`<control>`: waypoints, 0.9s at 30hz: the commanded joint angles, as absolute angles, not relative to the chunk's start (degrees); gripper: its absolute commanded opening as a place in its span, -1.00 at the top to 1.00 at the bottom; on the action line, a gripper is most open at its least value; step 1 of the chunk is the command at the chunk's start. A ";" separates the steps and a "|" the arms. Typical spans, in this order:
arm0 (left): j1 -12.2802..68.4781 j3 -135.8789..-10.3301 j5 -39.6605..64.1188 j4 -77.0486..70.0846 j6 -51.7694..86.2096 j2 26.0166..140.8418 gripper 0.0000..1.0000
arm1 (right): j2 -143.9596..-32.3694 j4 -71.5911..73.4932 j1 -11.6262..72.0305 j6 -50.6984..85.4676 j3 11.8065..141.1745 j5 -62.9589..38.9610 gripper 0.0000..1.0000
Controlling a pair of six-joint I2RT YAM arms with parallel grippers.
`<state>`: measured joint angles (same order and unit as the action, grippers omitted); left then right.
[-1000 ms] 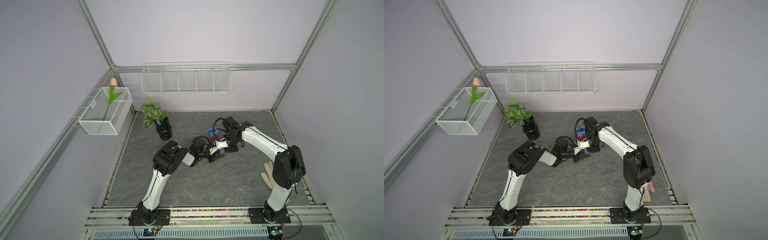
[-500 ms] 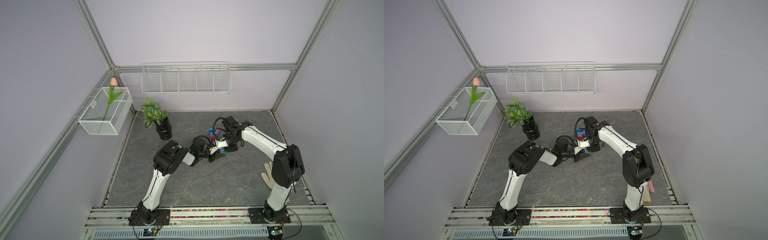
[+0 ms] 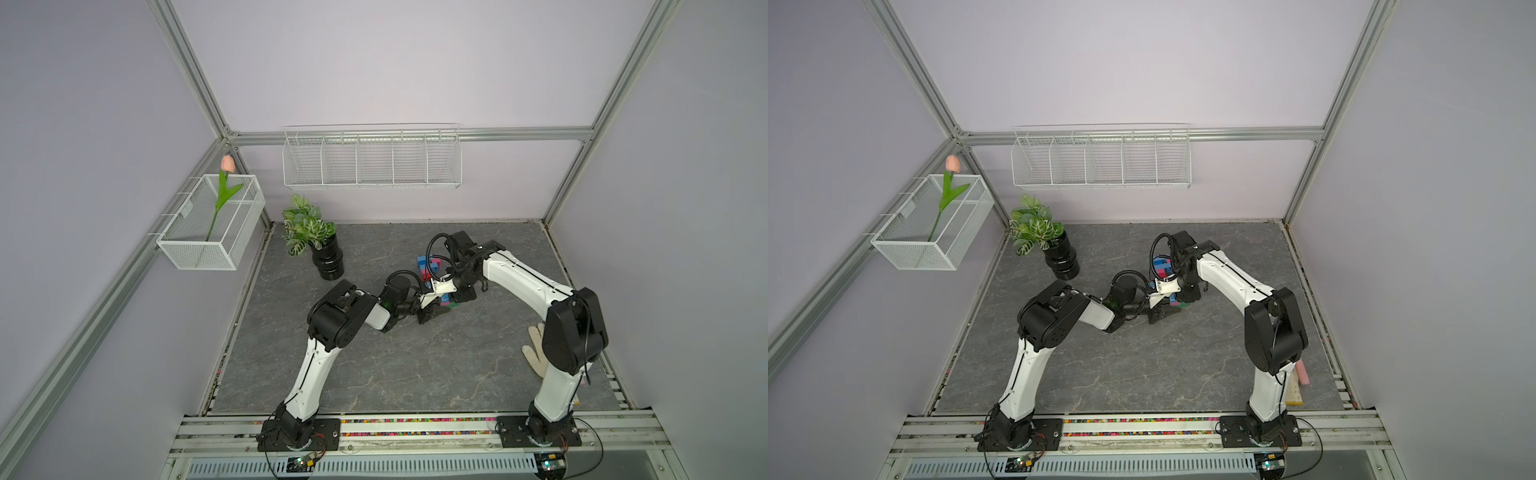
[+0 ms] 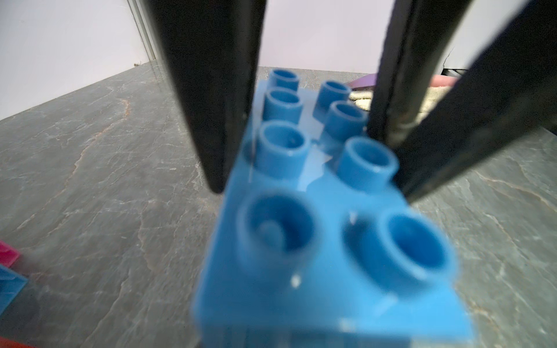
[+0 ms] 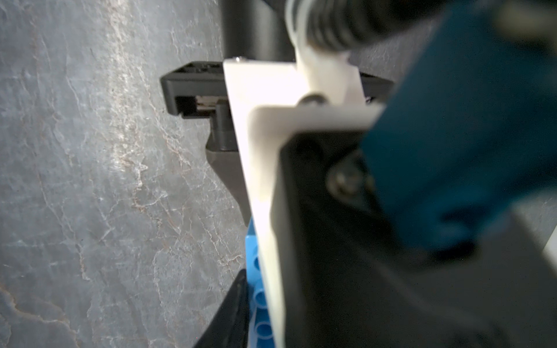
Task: Assemble the letter p with lego
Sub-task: Assemble the lego brick with the lego brick.
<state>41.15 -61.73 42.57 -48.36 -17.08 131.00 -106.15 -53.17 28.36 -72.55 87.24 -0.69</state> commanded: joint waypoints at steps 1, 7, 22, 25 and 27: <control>40.78 -58.01 35.79 -28.47 -19.70 138.88 0.79 | -111.08 -50.89 26.82 -72.24 86.75 3.71 0.67; 40.78 -58.35 35.68 -28.17 -19.70 139.28 0.78 | -113.32 -51.62 26.79 -72.36 87.45 3.69 0.67; 40.73 -58.80 35.42 -27.48 -19.73 139.84 0.79 | -121.84 -61.89 26.68 -72.16 91.14 2.42 0.67; 40.78 -58.80 35.26 -27.44 -19.68 139.97 0.79 | -122.84 -62.05 26.56 -71.90 91.14 2.55 0.67; 40.78 -58.89 35.25 -27.22 -19.61 139.99 0.79 | -123.31 -61.45 26.48 -71.78 91.05 2.83 0.67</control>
